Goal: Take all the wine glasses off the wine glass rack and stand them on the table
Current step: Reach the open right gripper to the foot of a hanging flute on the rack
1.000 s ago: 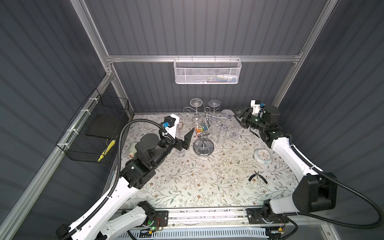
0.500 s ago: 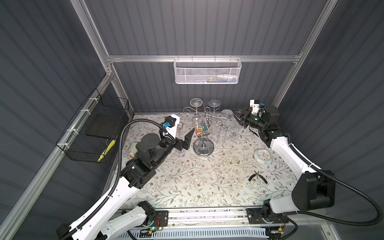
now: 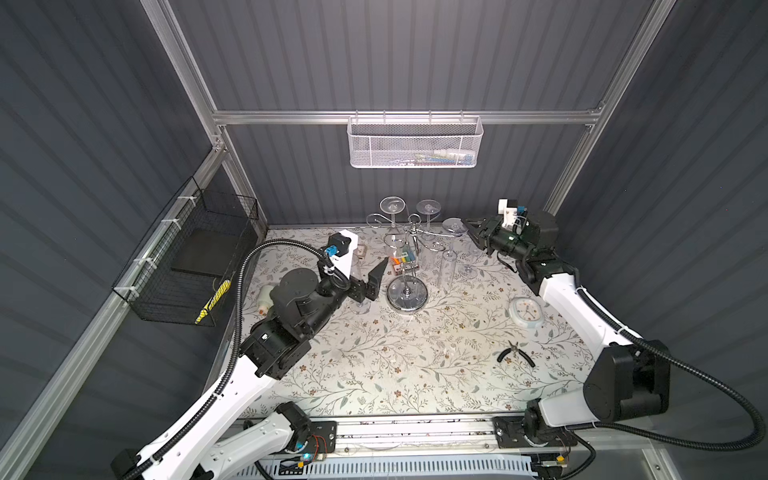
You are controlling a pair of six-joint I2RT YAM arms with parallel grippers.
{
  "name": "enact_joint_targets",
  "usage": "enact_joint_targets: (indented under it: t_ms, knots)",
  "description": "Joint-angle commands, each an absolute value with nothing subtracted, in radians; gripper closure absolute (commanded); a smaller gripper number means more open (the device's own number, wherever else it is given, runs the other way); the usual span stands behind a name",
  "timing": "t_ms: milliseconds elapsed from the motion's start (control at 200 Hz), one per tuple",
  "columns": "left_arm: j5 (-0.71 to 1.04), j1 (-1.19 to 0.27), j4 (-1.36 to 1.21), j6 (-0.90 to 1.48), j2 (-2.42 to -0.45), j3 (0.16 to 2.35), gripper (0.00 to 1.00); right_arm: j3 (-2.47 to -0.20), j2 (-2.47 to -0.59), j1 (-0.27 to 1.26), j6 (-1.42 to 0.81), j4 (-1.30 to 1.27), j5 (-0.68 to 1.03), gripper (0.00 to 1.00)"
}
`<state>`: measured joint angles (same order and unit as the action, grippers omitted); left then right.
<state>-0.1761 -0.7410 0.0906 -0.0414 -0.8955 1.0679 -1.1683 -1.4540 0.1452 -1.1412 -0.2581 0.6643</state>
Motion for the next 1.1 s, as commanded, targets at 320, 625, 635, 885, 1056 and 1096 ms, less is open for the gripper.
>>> enact_joint_targets:
  t_ms: [320, 625, 635, 885, 1056, 1096]
  knots:
    - [-0.182, -0.748, 0.092, -0.023, -0.878, 1.064, 0.05, -1.123, -1.471, 0.150, -1.183, -0.343, 0.681, 0.79]
    - [-0.173, -0.748, 0.092, -0.020, -0.893, 1.072, 0.05, -1.105, -1.471, 0.150, -1.202, -0.373, 0.678, 0.92]
    - [-0.173, -0.748, 0.092, -0.019, -0.893, 1.072, 0.05, -1.105, -1.471, 0.150, -1.203, -0.374, 0.678, 0.92]
    - [-0.172, -0.748, 0.094, -0.017, -0.888, 1.071, 0.05, -1.097, -1.478, 0.150, -1.237, -0.409, 0.689, 1.00]
    - [-0.171, -0.748, 0.096, -0.017, -0.887, 1.072, 0.05, -1.087, -1.483, 0.150, -1.289, -0.453, 0.697, 1.00]
    - [-0.172, -0.748, 0.096, -0.017, -0.885, 1.072, 0.05, -1.086, -1.483, 0.150, -1.301, -0.460, 0.698, 1.00]
